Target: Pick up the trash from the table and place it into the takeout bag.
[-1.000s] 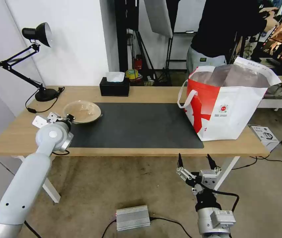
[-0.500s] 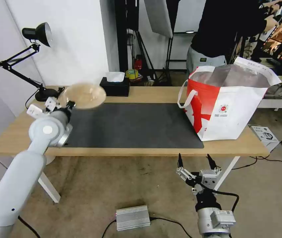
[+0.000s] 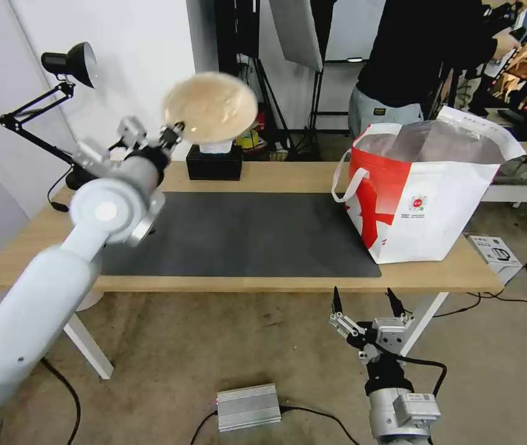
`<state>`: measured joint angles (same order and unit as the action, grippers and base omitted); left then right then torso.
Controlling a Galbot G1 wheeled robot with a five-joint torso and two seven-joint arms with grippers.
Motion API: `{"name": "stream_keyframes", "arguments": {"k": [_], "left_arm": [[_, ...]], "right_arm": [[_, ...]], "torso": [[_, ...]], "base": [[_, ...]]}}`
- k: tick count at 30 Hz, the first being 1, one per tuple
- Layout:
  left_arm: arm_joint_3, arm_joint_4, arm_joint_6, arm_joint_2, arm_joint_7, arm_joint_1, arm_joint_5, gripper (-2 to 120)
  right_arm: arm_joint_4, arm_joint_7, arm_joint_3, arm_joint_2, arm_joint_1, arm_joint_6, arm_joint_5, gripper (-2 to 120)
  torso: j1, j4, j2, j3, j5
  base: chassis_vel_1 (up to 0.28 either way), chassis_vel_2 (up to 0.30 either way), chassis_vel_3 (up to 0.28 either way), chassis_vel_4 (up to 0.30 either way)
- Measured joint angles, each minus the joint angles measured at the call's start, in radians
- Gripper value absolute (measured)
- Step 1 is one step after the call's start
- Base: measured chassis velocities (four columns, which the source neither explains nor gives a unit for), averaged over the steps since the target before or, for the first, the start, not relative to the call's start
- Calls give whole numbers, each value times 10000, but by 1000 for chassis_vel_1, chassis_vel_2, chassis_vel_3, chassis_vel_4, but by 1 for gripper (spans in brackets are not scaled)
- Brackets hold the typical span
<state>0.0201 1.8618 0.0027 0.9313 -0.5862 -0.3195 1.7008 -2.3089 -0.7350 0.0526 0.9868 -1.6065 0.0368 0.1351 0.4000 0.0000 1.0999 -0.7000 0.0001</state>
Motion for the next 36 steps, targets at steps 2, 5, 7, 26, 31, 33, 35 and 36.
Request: {"name": "stream_keyframes", "arguments": {"k": [2,5,7,26,31,33,35,36], "left_arm": [[273,-156,-8,164,44,242,3,1],[1039,-717,-44,822,78,860,-45,1],[1293,-903,-48,1050,84,1043,-76,1],[3685,-4627,56,4419,889,3622,-848,1],[3848,-5272,77,4886,1104,3809,-1054,1],[3922,-5570,81,5094,1186,3896,-1146,1],[4006,-5717,83,5177,1248,3947,-1204,1],[4099,-5856,87,5247,1304,3982,-1278,1]], "right_arm": [[1,0,0,0,0,0,0,100],[0,0,0,0,0,0,0,100],[0,0,0,0,0,0,0,100],[0,-1,0,0,0,0,0,100],[0,0,0,0,0,0,0,100],[0,0,0,0,0,0,0,100],[0,0,0,0,0,0,0,100],[0,0,0,0,0,0,0,100]], "torso": [[0,1,0,0,0],[0,-2,0,0,1],[1,0,0,-1,0],[1,0,1,-1,0],[0,-1,1,0,1],[1,-1,0,0,0],[1,0,0,0,0],[0,0,1,0,1]], "base": [[0,0,0,0],[0,0,0,0],[0,0,0,0],[0,0,0,0],[0,0,0,0],[0,0,0,0],[0,0,0,0],[0,0,0,0]]}}
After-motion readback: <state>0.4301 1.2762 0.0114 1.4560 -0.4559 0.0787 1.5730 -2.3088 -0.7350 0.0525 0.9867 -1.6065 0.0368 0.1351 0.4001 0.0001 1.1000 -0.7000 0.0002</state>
